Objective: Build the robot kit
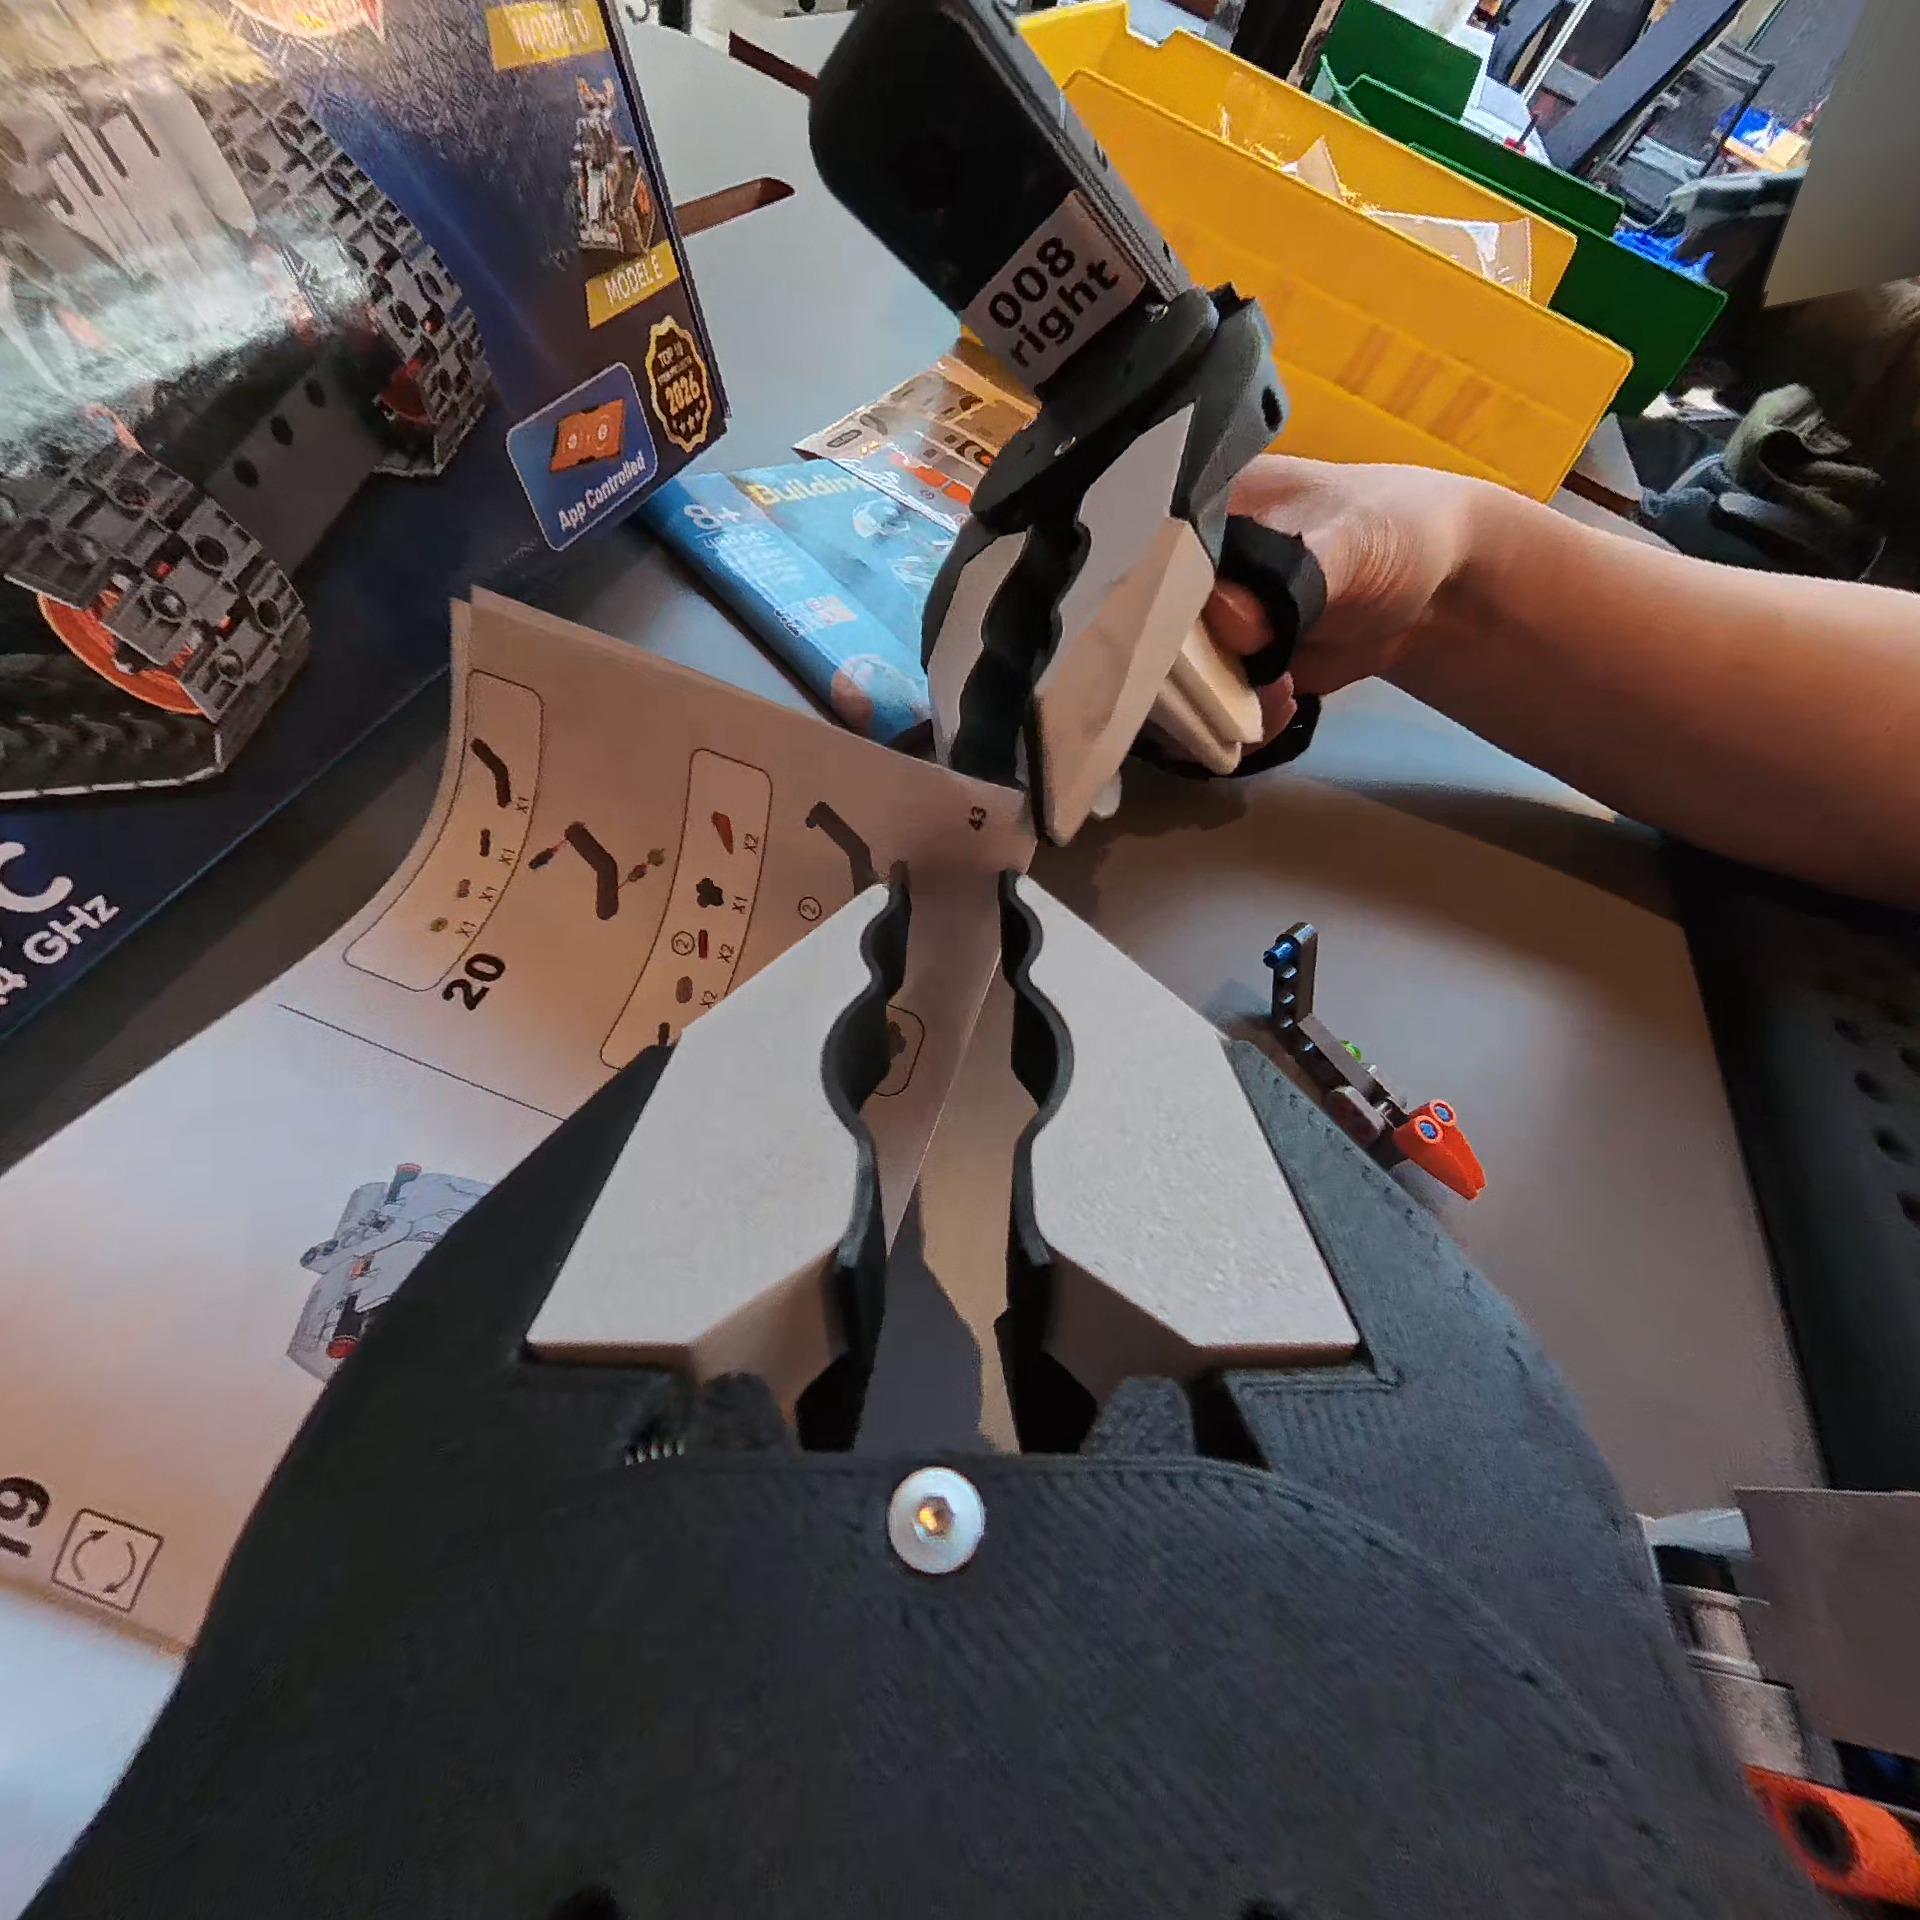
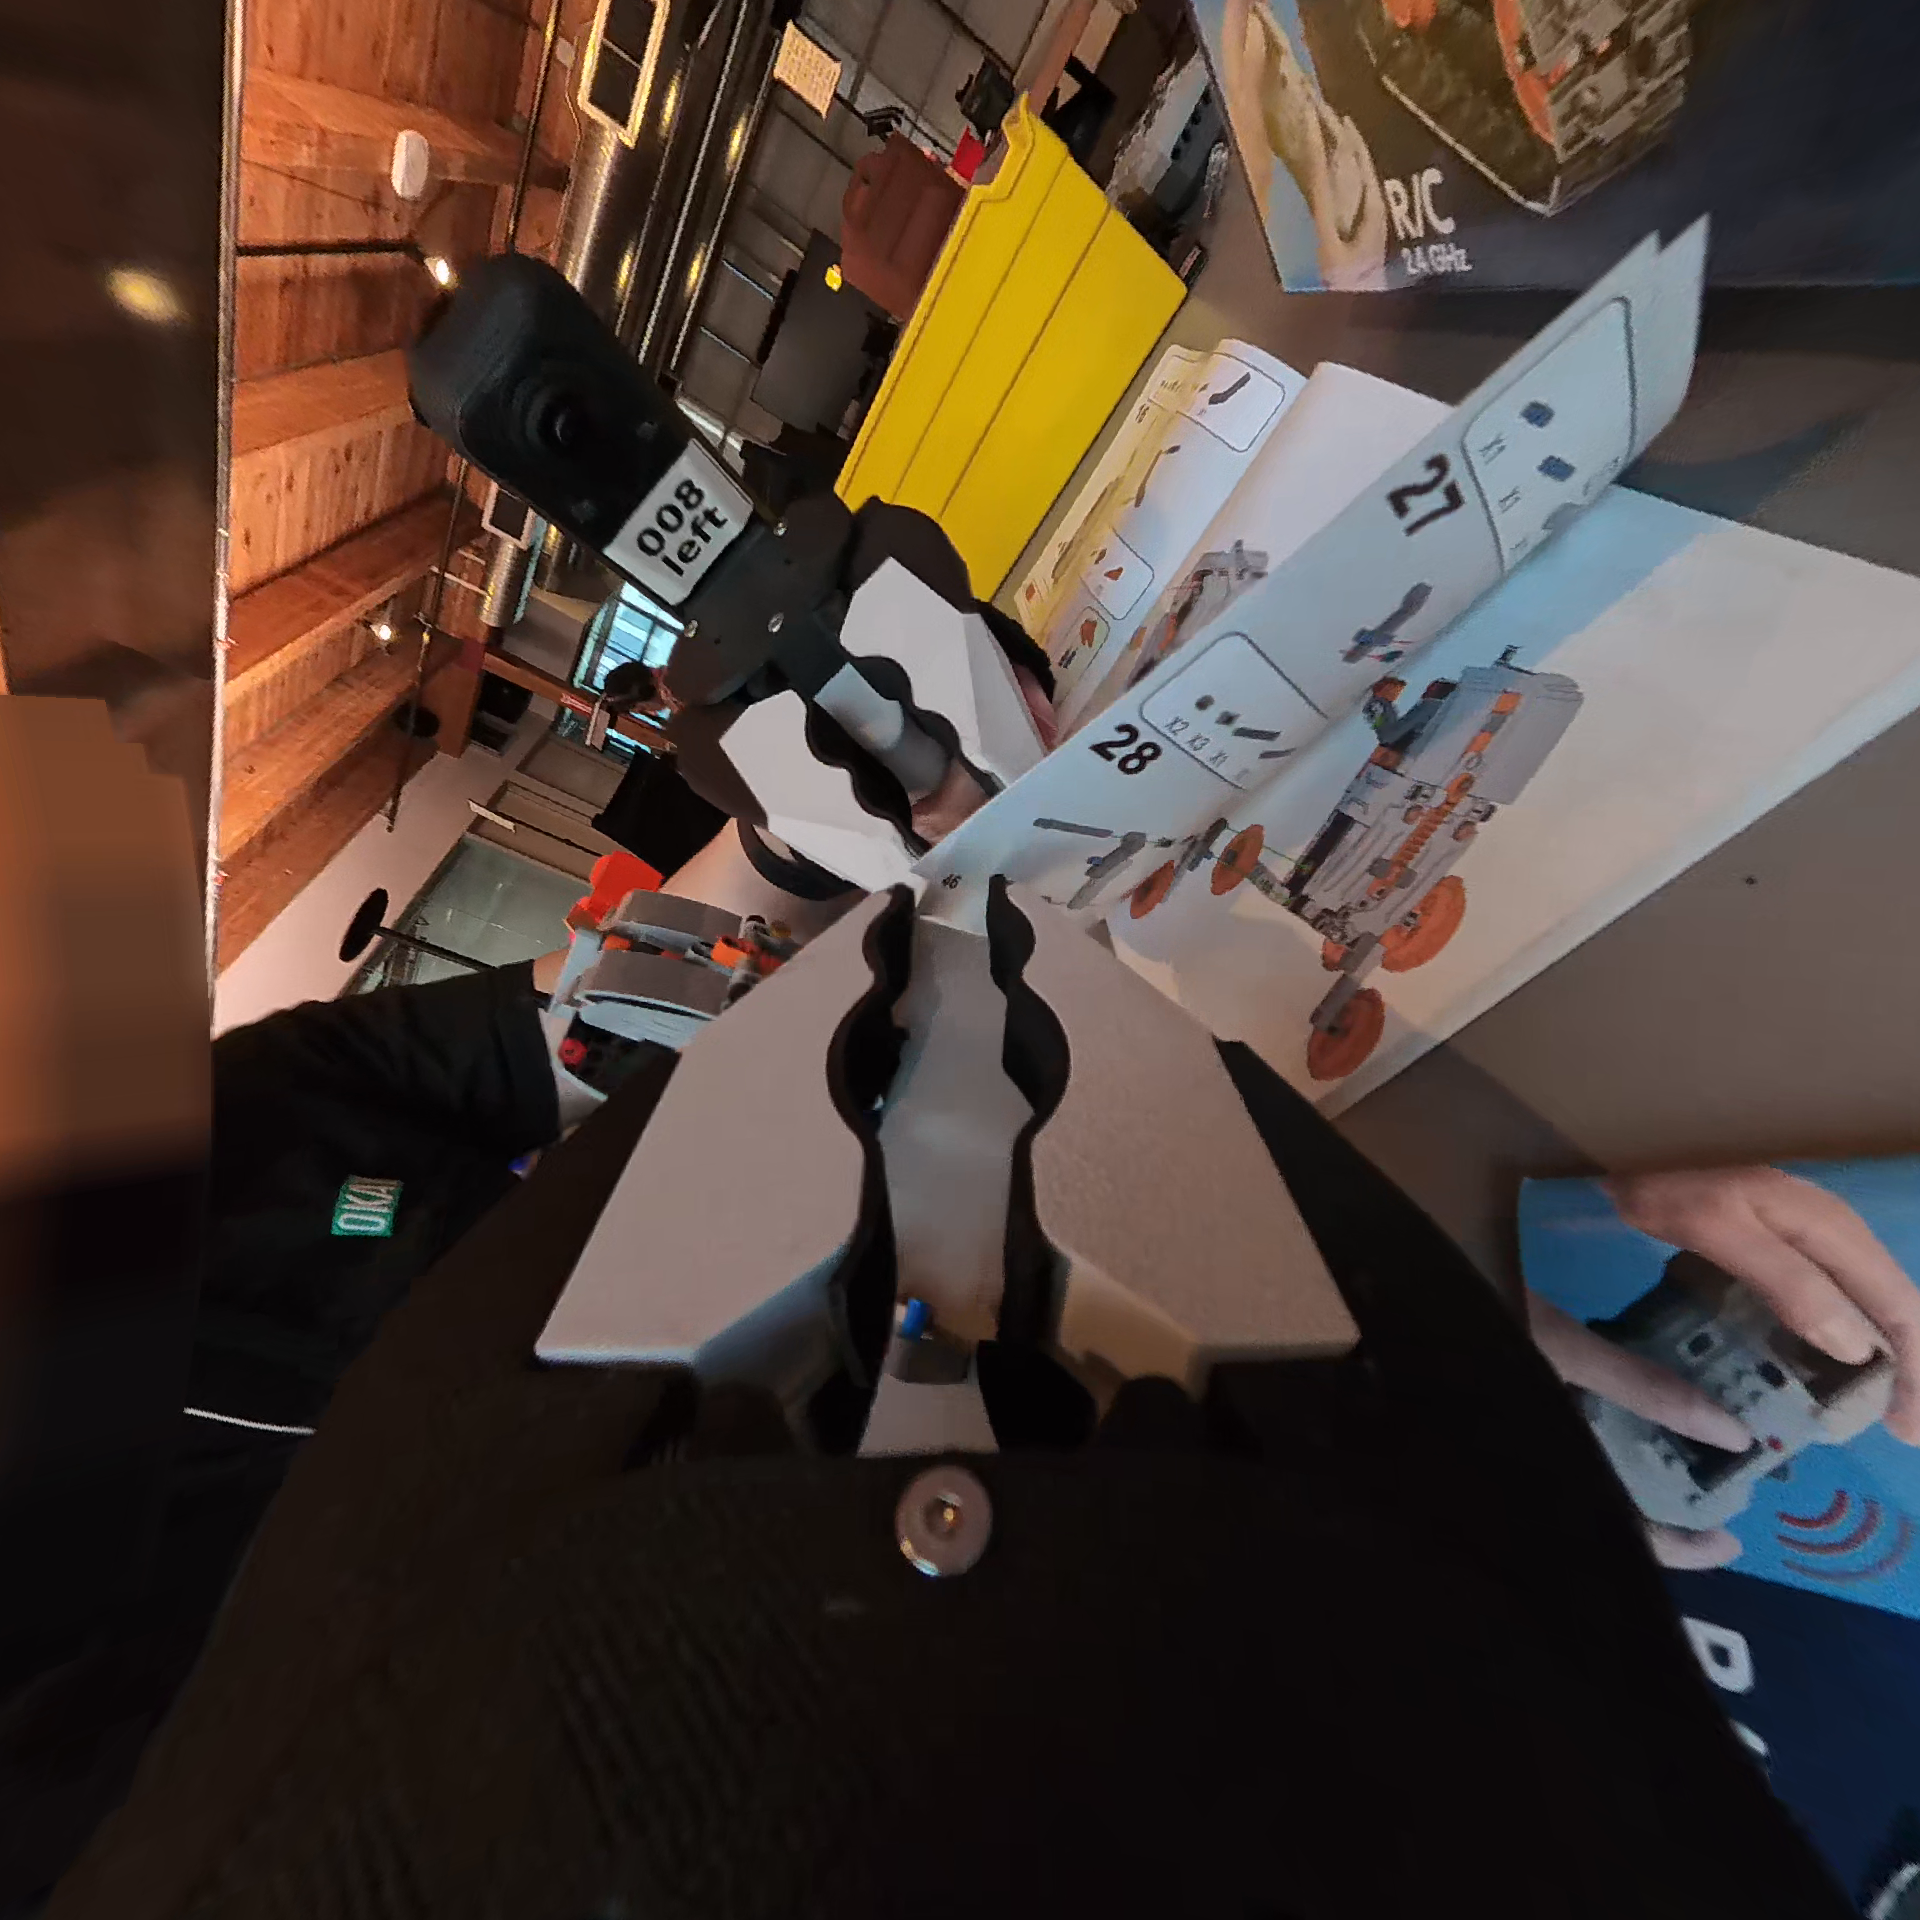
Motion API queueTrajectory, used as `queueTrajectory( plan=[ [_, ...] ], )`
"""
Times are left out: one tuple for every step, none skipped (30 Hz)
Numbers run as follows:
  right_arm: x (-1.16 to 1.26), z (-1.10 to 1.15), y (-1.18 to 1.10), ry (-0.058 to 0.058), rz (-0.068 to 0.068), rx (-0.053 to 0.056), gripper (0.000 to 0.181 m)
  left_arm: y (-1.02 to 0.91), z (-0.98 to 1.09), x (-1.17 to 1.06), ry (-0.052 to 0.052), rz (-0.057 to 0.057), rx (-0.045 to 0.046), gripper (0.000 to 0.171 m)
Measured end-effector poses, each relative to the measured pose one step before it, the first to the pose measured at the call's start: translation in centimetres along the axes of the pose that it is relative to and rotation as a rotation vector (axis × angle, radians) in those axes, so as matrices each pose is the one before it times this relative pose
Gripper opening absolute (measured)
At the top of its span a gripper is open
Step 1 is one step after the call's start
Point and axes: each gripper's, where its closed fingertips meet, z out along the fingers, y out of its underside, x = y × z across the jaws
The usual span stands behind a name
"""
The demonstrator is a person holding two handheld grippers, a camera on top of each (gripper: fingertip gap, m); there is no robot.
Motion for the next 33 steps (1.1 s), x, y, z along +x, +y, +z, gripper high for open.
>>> queueTrajectory(
  plan=[
    [0.113,-0.008,0.116,0.0129,-0.0222,-0.0094,0.012,0.102,0.04,0.019,-0.003,0.0114,-0.00488,0.015],
    [0.101,-0.015,0.07,0.0122,-0.0207,-0.0057,0.011,0.094,0.045,0.015,-0.0042,0.0128,-0.00507,0.014],
    [0.167,-0.02,0.084,0.0141,-0.0142,-0.0057,0.01,0.081,0.062,0.032,-0.0026,0.0105,-0.00428,0.012],
    [0.058,-0.01,0.071,0.0036,-0.0086,-0.0038,0.009,0.079,0.072,0.049,-0.0009,0.007,-0.00437,0.011],
    [0.049,-0.019,0.065,0.0018,-0.0053,-0.0035,0.008,0.067,0.061,0.017,-0.0011,0.0044,-0.00417,0.011],
    [0.069,-0.047,0.03,0.0023,-0.0042,-0.0008,0.004,0.06,0.043,-0.019,-0.0013,0.0017,-0.00294,0.01],
    [0.08,-0.043,-0.009,0.003,0.0001,0.0015,0.002,0.033,0.001,-0.043,0.0003,-0.0016,-0.00033,0.009],
    [0.06,-0.06,-0.036,0.0021,0.0004,0.0019,0.0,-0.018,-0.033,-0.052,0.0012,-0.0052,0.00369,0.008],
    [0.063,-0.059,-0.066,0.0041,-0.0021,0.0036,0.0,-0.07,-0.054,-0.063,0.0017,-0.0077,0.00628,0.007],
    [0.1,-0.053,-0.027,0.0073,-0.0032,0.0005,0.0,-0.094,-0.076,-0.08,0.0009,-0.0077,0.00703,0.006],
    [0.137,-0.039,0.053,0.0101,-0.0035,-0.0045,0.0,-0.082,-0.087,-0.115,-0.002,-0.0054,0.00577,0.004],
    [0.065,-0.013,0.045,0.0068,-0.0041,-0.004,0.0,-0.063,-0.092,-0.161,-0.0068,-0.0019,0.0032,0.001],
    [0.049,0.015,0.048,0.0052,-0.0035,-0.0033,0.0,-0.027,-0.079,-0.233,-0.0109,-0.0006,0.00131,0.0],
    [0.041,0.027,0.078,0.0046,-0.0014,-0.0051,0.0,0.004,-0.061,-0.215,-0.0093,-0.003,0.00145,0.0],
    [0.069,0.044,0.111,0.005,0.0013,-0.0074,0.0,0.012,-0.036,-0.148,-0.0048,-0.0071,0.00117,0.0],
    [0.045,0.038,0.125,0.0035,0.0011,-0.0079,0.0,0.041,-0.026,-0.115,-0.0011,-0.0104,-0.00101,0.0],
    [0.035,0.035,0.126,0.0036,0.0006,-0.0078,0.0,0.034,-0.049,-0.094,0.0005,-0.011,-0.00183,0.0],
    [0.093,0.025,0.143,0.0079,0.0008,-0.0091,0.0,-0.004,-0.106,-0.155,-0.0046,-0.0102,0.00014,0.0],
    [0.146,0.014,0.186,0.0124,0.001,-0.0117,0.0,-0.046,-0.194,-0.264,-0.0122,-0.0102,0.00226,0.0],
    [0.179,0.004,0.211,0.0147,-0.0009,-0.014,0.0,-0.088,-0.285,-0.273,-0.0139,-0.0104,0.0041,0.0],
    [0.131,0.023,0.219,0.0112,-0.0036,-0.0134,0.0,-0.182,-0.422,-0.354,-0.0211,-0.0089,0.00779,0.0],
    [0.085,0.016,0.163,0.0077,-0.0031,-0.009,0.0,-0.306,-0.57,-0.432,-0.0313,-0.0025,0.01271,0.0],
    [0.081,-0.004,0.114,0.0079,-0.0007,-0.0049,0.0,-0.39,-0.693,-0.211,-0.0235,0.0074,0.01484,0.0],
    [0.096,-0.015,0.107,0.0085,0.0012,-0.0045,0.0,-0.405,-0.792,-0.066,-0.0195,0.012,0.01451,0.0],
    [0.13,-0.022,0.156,0.0107,0.0032,-0.0078,0.0,-0.391,-0.88,-0.244,-0.0324,0.0109,0.0162,0.0],
    [0.205,-0.007,0.222,0.0157,0.0025,-0.0118,0.0,-0.397,-0.971,-0.404,-0.0408,0.0068,0.01832,0.0],
    [0.243,-0.006,0.244,0.0182,0.0029,-0.0137,0.0,-0.427,-1.005,-0.544,-0.0435,-0.0012,0.01912,0.0],
    [0.169,-0.007,0.228,0.0144,0.0021,-0.0139,0.0,-0.457,-1.002,-0.565,-0.0408,-0.0124,0.01961,0.0],
    [0.088,0.002,0.169,0.0104,-0.0002,-0.0101,0.0,-0.417,-0.988,-0.447,-0.0301,-0.0247,0.02139,0.0],
    [0.115,-0.015,0.112,0.0111,0.001,-0.0064,0.0,-0.322,-0.989,-0.39,-0.0266,-0.0339,0.02455,0.0],
    [0.127,-0.02,0.089,0.0123,0.0043,-0.0065,0.0,-0.129,-0.982,-0.527,-0.0341,-0.036,0.02319,0.0],
    [0.064,-0.037,0.059,0.0082,0.0062,-0.0046,0.0,0.123,-0.942,-0.647,-0.0383,-0.0315,0.01547,0.0],
    [0.03,-0.048,0.026,0.0047,0.0067,-0.0027,0.0,0.351,-0.884,-0.784,-0.044,-0.0237,0.00551,0.0]
  ],
)
